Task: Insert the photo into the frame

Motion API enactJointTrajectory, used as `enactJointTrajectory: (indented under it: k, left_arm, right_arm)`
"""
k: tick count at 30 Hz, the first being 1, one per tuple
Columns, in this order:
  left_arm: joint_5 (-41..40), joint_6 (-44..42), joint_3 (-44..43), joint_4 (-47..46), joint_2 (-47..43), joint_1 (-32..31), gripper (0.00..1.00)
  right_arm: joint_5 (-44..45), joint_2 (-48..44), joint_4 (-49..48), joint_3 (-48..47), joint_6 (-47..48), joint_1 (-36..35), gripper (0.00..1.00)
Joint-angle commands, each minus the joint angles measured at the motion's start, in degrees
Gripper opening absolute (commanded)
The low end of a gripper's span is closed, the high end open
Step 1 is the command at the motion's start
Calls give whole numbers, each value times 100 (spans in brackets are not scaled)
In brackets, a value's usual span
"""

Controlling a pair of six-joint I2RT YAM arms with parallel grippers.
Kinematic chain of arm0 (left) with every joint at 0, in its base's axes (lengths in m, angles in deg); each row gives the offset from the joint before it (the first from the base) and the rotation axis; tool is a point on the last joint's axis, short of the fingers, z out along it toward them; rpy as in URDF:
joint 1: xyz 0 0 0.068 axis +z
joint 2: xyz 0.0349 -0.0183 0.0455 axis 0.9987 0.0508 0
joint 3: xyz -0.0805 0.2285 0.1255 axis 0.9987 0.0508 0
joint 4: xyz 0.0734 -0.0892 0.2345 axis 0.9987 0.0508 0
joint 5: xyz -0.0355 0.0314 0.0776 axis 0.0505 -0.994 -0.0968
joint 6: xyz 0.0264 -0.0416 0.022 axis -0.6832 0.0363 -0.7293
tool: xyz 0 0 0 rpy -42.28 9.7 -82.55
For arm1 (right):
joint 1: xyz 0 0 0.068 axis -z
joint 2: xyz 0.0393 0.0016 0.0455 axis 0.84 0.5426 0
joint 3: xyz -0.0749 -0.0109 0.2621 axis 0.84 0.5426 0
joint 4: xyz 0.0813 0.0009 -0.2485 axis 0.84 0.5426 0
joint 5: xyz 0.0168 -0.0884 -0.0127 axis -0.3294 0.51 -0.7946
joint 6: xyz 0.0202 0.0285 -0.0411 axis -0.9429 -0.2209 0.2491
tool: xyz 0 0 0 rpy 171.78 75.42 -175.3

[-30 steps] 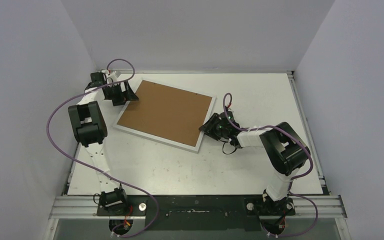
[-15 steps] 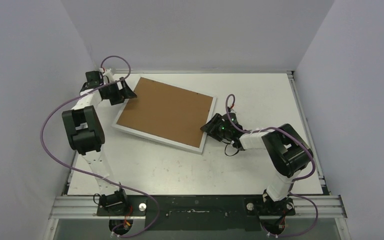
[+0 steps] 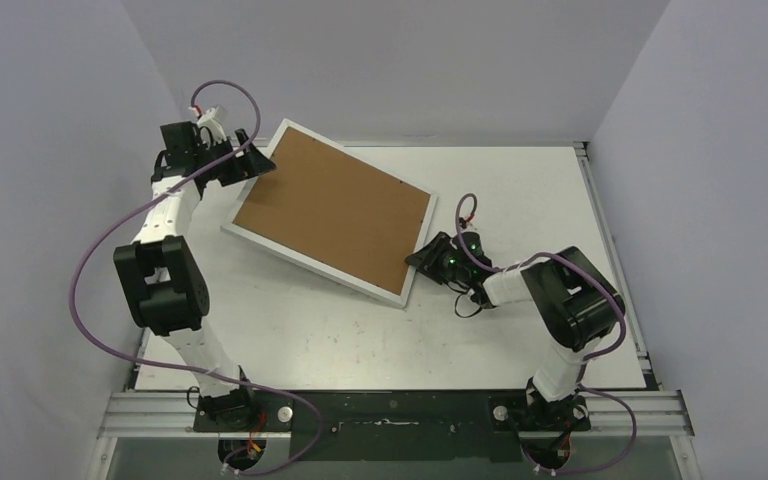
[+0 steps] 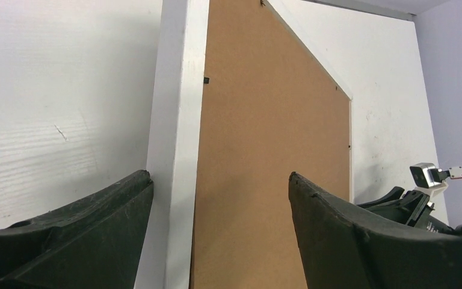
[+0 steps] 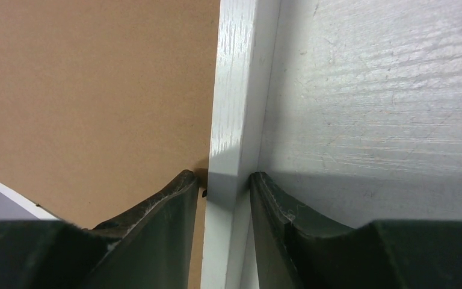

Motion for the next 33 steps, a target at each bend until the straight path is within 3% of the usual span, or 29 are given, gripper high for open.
enactJointTrajectory:
  k: [1,7,18,33]
  left_arm:
    - [1618,825,335,650,-490,-957,77]
    - [1564,1017,353,557,-720,-1332,76]
    - [1617,1532,437,209,-996,-1774,76]
    - [1691,2750,486,-527,-1127,-2575,72]
  right_arm:
    - [-694,564,-283,257,-18,-148,34]
    - [-1037,884,-990,446,-186,16,32]
    - [-1173,1264,-1189,476,-252,141,28]
    - [-1264,1582,-1510,565,-261,327,35]
